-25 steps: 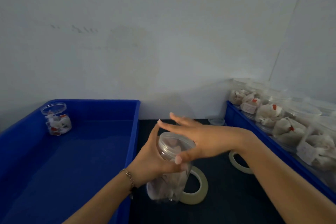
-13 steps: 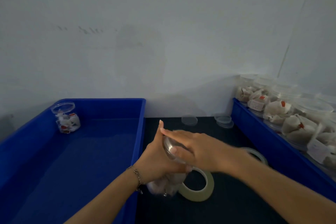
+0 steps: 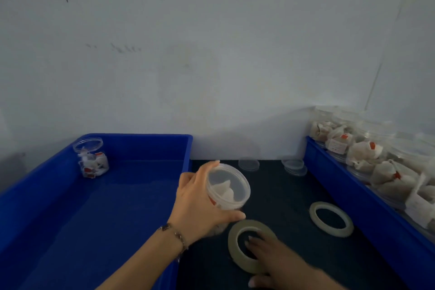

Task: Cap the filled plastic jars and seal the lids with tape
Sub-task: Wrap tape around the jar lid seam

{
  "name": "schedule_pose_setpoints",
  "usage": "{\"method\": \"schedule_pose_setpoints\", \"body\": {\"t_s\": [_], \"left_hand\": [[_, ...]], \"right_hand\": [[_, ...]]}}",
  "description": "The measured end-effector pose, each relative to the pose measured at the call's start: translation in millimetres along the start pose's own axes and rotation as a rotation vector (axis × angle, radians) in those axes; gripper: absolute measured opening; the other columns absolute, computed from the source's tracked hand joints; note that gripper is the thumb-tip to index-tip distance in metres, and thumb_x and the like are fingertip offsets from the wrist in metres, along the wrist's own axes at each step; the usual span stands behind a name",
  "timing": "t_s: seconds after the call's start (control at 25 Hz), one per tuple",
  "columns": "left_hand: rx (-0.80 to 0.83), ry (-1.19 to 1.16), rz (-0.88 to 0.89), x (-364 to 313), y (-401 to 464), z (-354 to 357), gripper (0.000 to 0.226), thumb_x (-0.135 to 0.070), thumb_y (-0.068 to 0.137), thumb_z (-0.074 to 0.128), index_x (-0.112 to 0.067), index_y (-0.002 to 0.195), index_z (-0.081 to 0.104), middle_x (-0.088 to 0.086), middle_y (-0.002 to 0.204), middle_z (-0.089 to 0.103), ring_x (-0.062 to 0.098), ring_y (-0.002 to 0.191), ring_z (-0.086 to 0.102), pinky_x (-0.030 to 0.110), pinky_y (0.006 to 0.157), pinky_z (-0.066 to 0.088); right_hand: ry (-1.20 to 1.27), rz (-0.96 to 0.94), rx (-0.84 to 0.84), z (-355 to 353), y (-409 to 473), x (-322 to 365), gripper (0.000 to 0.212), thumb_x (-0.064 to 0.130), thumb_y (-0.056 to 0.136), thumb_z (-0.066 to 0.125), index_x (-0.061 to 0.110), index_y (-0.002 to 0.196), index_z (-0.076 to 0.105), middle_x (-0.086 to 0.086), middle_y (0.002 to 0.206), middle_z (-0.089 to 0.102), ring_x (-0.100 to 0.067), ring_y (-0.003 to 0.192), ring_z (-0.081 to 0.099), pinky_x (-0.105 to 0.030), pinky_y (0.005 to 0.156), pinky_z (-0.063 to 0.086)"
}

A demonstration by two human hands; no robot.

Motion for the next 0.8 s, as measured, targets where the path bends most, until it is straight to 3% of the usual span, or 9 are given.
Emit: {"method": "schedule_pose_setpoints", "body": {"t_s": [0.04, 0.12, 0.24, 0.32, 0.4, 0.56, 0.68, 0.72, 0.8], "left_hand": [[0.021, 0.013, -0.003, 0.1, -1.1, 5.5, 0.106, -0.076, 0.034, 0.067, -0.056, 0.124, 0.015, -0.030, 0.111, 0.026, -0.006, 0.098, 0.021, 0.008, 0.078, 0.026], [0.067, 0.072, -0.027, 4.1, -3.4, 17.7, 0.111, -0.076, 0.036, 0.067, -0.047, 0.131, 0.017, -0.020, 0.117, 0.032, -0.005, 0.102, 0.025, 0.008, 0.079, 0.027], [0.132, 0.107, -0.101, 16.9, -4.8, 27.5, 0.094, -0.069, 0.048, 0.071, -0.036, 0.126, 0.028, -0.018, 0.117, 0.030, 0.002, 0.107, 0.040, 0.013, 0.081, 0.036], [0.160, 0.087, -0.136, 21.6, -4.1, 31.4, 0.086, -0.063, 0.051, 0.075, -0.033, 0.118, 0.030, -0.017, 0.114, 0.027, 0.003, 0.100, 0.043, 0.012, 0.074, 0.038], [0.215, 0.024, -0.153, 23.8, -3.6, 38.8, 0.084, -0.056, 0.053, 0.079, -0.034, 0.114, 0.024, -0.013, 0.114, 0.025, 0.004, 0.098, 0.044, 0.015, 0.076, 0.045], [0.474, 0.152, -0.132, 20.2, -8.8, 47.1, 0.095, -0.055, 0.063, 0.078, -0.031, 0.126, 0.012, -0.004, 0.128, 0.018, 0.014, 0.112, 0.044, 0.032, 0.096, 0.048], [0.527, 0.459, 0.021, 13.6, -12.2, 35.9, 0.115, -0.066, 0.064, 0.070, -0.027, 0.146, -0.001, -0.011, 0.149, -0.004, 0.026, 0.143, 0.000, 0.048, 0.118, 0.008], [0.484, 0.480, 0.111, 6.1, -12.2, 29.4, 0.110, -0.071, 0.064, 0.065, -0.029, 0.147, 0.006, -0.016, 0.147, -0.002, 0.019, 0.142, -0.007, 0.045, 0.117, 0.005], [0.358, 0.492, 0.309, -10.4, -13.4, 16.8, 0.079, -0.081, 0.067, 0.047, -0.034, 0.129, 0.038, -0.016, 0.129, 0.024, 0.006, 0.126, 0.011, 0.031, 0.107, 0.018]], "right_hand": [[-0.051, -0.015, 0.005, 14.2, -2.9, -0.4, 0.075, 0.067, 0.088, 0.039, 0.023, 0.147, 0.030, 0.004, 0.159, 0.015, -0.011, 0.145, 0.011, -0.028, 0.116, 0.018], [-0.083, 0.042, -0.101, 14.5, -9.5, -7.2, 0.069, 0.066, 0.090, 0.035, 0.019, 0.139, 0.041, 0.002, 0.154, 0.028, -0.008, 0.142, 0.022, -0.022, 0.112, 0.023], [0.108, 0.173, -0.412, -5.1, -30.8, -18.7, 0.033, 0.051, 0.086, 0.056, 0.021, 0.098, 0.064, 0.008, 0.097, 0.067, 0.000, 0.090, 0.060, -0.025, 0.088, 0.047], [0.281, 0.164, -0.576, -14.3, -47.3, -20.8, 0.024, 0.041, 0.083, 0.066, 0.022, 0.070, 0.062, 0.007, 0.064, 0.064, -0.002, 0.062, 0.061, -0.026, 0.068, 0.051], [0.206, 0.064, -0.726, -23.6, -58.6, -13.4, 0.028, 0.046, 0.077, 0.065, 0.032, 0.057, 0.051, 0.017, 0.048, 0.049, 0.003, 0.048, 0.054, -0.009, 0.053, 0.044], [0.010, -0.114, -0.791, -38.5, -65.4, 13.5, 0.027, 0.049, 0.072, 0.055, 0.030, 0.053, 0.051, 0.025, 0.046, 0.032, 0.009, 0.041, 0.036, 0.000, 0.046, 0.027], [-0.116, -0.141, -0.758, -48.2, -67.2, 19.4, 0.029, 0.053, 0.070, 0.051, 0.032, 0.050, 0.053, 0.022, 0.042, 0.035, 0.006, 0.038, 0.036, 0.000, 0.045, 0.027], [-0.155, -0.125, -0.750, -50.8, -67.3, 21.4, 0.030, 0.055, 0.069, 0.049, 0.034, 0.048, 0.052, 0.023, 0.043, 0.030, 0.006, 0.036, 0.034, 0.000, 0.044, 0.027], [-0.165, -0.085, -0.746, -54.9, -67.1, 24.3, 0.032, 0.058, 0.068, 0.047, 0.036, 0.046, 0.051, 0.022, 0.041, 0.029, 0.005, 0.034, 0.037, -0.002, 0.040, 0.030]]}}
Point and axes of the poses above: each hand's wrist, its own y-axis towards the middle knuckle, its own z-axis out of the palm, x = y × z, the point moved 2 cm from there along y, towards the middle knuckle
